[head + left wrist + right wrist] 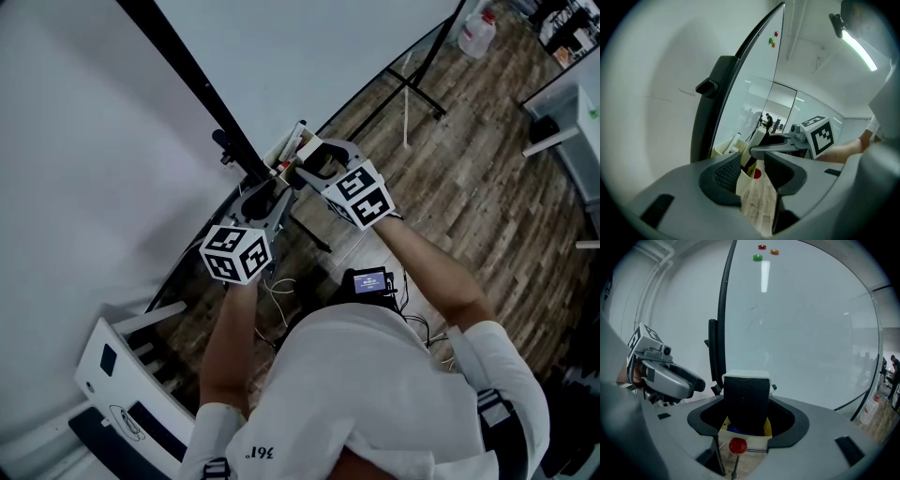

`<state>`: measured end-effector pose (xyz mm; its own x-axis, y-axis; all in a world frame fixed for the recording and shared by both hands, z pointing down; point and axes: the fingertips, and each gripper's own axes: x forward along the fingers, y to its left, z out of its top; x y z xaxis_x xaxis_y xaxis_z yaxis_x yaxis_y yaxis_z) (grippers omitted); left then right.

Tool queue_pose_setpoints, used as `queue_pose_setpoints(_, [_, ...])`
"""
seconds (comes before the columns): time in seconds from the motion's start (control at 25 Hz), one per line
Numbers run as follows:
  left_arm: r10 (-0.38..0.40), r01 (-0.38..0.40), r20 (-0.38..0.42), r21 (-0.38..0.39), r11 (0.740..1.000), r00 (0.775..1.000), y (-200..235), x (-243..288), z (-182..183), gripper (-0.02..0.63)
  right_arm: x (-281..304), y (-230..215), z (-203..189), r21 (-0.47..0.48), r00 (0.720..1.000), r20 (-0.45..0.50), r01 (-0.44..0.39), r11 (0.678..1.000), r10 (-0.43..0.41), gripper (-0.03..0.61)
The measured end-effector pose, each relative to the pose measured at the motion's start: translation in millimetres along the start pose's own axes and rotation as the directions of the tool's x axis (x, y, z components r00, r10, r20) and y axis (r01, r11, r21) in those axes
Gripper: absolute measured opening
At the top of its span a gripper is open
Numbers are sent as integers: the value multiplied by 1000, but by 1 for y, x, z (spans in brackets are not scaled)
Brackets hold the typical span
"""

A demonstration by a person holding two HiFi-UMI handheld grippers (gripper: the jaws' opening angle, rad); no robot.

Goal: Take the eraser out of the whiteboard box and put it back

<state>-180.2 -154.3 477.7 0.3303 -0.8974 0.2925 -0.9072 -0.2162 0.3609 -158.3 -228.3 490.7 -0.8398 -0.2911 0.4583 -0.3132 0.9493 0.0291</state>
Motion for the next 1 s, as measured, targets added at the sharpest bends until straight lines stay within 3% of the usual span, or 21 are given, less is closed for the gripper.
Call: queue_pose_setpoints(1.0, [-3,2,-35,-25,1000,999,7,1,-19,163,28,6,-36,18,996,-83,-20,1000,22,275])
